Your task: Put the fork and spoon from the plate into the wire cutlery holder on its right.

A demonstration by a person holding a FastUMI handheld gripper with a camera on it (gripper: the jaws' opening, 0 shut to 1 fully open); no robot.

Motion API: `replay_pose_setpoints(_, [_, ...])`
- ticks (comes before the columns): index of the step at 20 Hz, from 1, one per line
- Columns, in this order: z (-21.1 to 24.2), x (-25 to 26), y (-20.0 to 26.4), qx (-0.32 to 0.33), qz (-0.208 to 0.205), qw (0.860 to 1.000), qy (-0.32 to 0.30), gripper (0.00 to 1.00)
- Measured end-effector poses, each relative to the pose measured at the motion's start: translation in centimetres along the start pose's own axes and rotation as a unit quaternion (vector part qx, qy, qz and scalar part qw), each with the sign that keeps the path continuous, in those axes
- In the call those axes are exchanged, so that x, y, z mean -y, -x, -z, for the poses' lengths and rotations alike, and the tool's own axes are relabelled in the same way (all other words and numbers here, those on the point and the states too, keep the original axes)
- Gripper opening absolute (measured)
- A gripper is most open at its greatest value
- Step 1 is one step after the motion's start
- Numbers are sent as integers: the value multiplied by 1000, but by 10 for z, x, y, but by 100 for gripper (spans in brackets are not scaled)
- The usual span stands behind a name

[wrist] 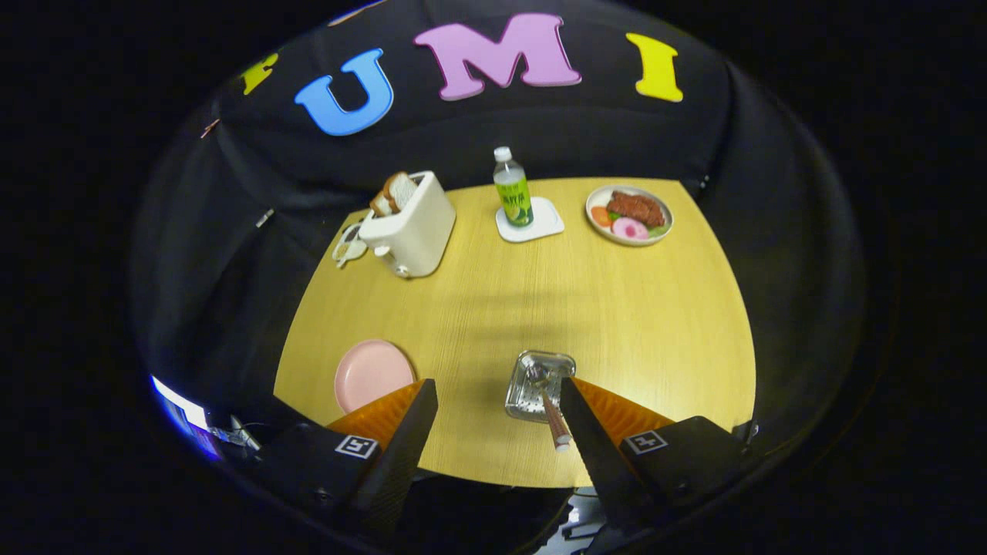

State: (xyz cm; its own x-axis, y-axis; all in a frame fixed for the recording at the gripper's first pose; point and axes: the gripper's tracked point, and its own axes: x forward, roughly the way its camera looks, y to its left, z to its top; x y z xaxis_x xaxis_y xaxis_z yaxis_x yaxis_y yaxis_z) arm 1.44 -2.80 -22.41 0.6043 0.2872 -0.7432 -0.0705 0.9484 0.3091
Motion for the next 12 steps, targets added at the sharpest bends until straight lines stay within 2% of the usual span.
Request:
replay_pose_setpoints(4, [-33, -5, 34, 139, 56, 987, 49, 99])
replay_pose_setpoints(7, [-57, -25, 60, 216, 60, 972, 73, 99])
replay_pose_setpoints(10, [-81, -40, 87, 292, 67, 950, 88, 99])
replay_pose_setpoints(12, [-90, -45, 97, 317, 78, 940, 98, 98])
